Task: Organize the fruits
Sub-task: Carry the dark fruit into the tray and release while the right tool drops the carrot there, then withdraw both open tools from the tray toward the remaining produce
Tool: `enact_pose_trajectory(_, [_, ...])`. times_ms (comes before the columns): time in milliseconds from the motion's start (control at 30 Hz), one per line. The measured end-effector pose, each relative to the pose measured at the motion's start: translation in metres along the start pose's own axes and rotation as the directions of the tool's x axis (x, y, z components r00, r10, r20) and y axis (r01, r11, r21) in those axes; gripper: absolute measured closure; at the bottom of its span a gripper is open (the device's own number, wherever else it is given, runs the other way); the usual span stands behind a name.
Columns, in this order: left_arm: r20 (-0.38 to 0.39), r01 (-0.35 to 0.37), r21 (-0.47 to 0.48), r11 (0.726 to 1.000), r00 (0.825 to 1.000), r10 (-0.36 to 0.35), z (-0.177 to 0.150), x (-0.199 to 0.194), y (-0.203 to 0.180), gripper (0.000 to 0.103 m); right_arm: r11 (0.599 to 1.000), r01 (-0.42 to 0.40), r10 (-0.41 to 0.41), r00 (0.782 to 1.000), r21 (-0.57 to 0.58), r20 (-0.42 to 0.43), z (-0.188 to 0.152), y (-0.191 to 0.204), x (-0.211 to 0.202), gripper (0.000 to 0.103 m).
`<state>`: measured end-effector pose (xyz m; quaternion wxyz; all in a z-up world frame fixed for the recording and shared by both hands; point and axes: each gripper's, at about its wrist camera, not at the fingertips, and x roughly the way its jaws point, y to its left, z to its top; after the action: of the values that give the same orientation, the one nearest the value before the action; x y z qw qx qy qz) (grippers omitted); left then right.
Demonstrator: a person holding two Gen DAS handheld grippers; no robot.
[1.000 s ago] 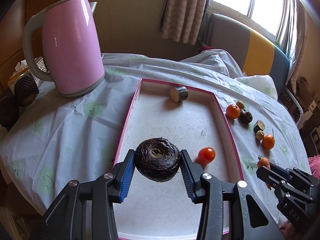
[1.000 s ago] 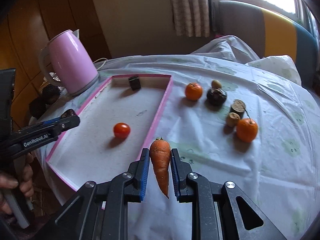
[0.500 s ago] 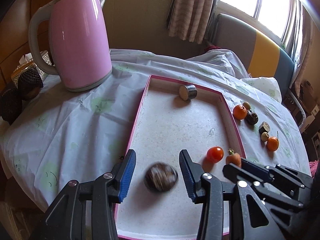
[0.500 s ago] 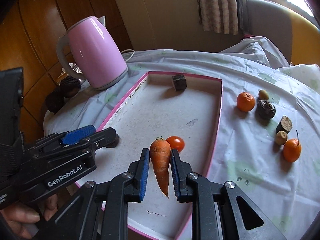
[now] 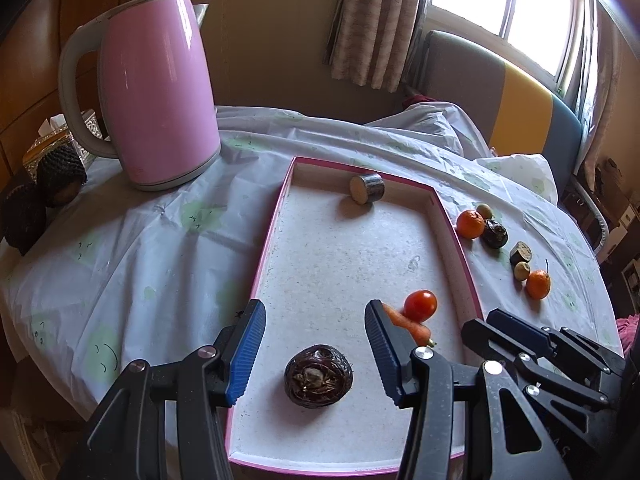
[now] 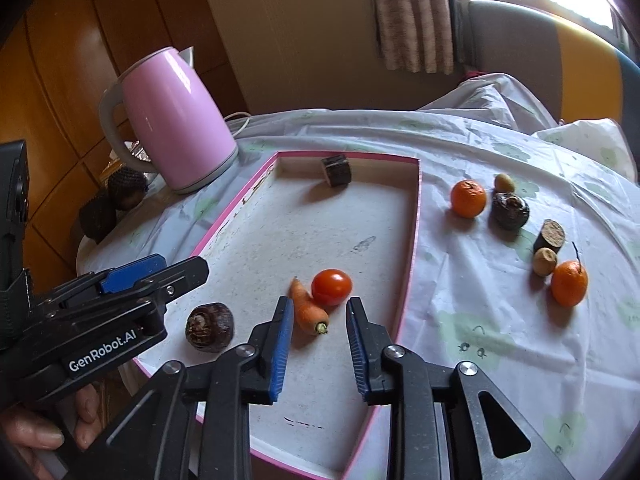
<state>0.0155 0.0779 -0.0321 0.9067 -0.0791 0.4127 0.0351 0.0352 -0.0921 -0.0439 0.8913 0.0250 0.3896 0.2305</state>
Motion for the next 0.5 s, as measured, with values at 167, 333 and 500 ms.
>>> enact_pose_trajectory(167, [0.007,0.017,0.024,1.000,1.000,-0.017,-0.001,-0.004,-0.010,0.050,0.999,0.032,-0.033,0.999,0.026,0.020,-0.003,-0.011,-0.007,0.070])
enact_pose_trajectory(333, [0.008,0.030,0.054,0.998,0.999,-0.031,-0.002,-0.007,-0.020,0.050,0.997,0.064,-0.066,0.997,0.046,0.040,-0.006,-0.023,-0.015,0.065])
enact_pose_trajectory(500, [0.005,0.042,0.083,0.996,0.999,-0.042,-0.004,-0.007,-0.030,0.050,0.993,0.105,-0.109,0.992,0.062,0.058,-0.010,-0.038,-0.023,0.064])
